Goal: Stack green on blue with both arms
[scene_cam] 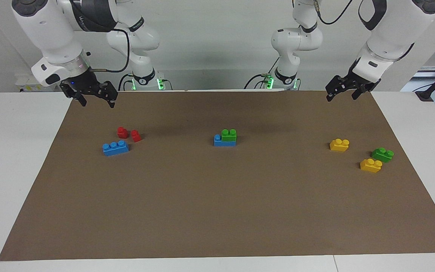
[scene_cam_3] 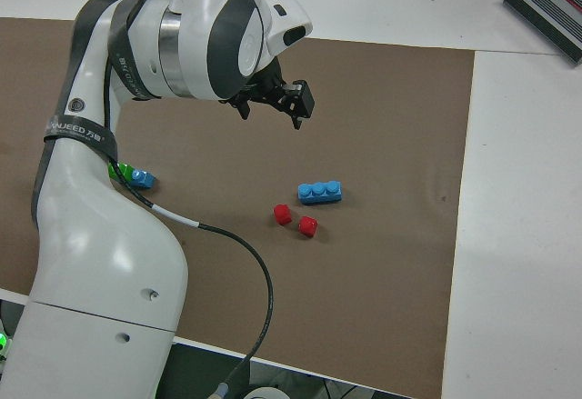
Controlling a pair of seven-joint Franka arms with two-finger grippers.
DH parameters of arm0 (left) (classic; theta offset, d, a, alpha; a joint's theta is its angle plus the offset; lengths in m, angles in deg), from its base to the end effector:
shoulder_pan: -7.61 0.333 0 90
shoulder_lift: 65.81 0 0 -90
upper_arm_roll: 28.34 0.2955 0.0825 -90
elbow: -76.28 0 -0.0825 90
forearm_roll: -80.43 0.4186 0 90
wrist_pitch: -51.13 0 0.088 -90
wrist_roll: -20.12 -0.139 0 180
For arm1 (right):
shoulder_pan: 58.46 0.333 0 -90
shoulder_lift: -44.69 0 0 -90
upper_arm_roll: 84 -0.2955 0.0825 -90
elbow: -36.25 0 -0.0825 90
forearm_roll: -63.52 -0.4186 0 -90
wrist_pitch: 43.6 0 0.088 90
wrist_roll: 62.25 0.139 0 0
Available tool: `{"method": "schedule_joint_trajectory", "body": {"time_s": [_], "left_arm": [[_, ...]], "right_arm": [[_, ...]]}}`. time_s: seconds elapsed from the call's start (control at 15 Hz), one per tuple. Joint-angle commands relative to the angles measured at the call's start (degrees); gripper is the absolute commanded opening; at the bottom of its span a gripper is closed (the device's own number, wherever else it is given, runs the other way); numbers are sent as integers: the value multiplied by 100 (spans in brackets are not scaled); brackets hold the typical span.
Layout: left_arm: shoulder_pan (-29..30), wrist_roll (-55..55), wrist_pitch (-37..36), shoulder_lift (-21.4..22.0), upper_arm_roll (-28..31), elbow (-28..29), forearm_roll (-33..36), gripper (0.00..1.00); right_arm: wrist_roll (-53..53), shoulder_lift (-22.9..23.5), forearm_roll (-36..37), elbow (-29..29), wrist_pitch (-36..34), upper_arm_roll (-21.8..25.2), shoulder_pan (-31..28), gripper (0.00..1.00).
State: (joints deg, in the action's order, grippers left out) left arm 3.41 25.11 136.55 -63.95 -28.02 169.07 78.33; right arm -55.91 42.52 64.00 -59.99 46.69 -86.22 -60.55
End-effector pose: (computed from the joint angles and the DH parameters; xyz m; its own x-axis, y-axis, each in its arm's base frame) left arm 0.5653 -0.0437 0.5600 0.9950 0.0167 -0.0988 0.0196 -0.9994 0.0283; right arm 0.5733 0.0004 0.5395 0.9920 -0.1083 -0.0645 -0.1074 -0.9941 0.0170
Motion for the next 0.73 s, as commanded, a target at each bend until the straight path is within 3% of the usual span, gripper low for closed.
{"method": "schedule_joint_trajectory", "body": {"time_s": [0.0,0.67], "left_arm": [[77,-138,203,78,-49,82,104,100],[86,-314,283,140,-67,179,227,100]], "right_arm": [[86,77,-21,79,121,-68,-98,100],[-459,77,-4,87,112,-68,-133,100]]}}
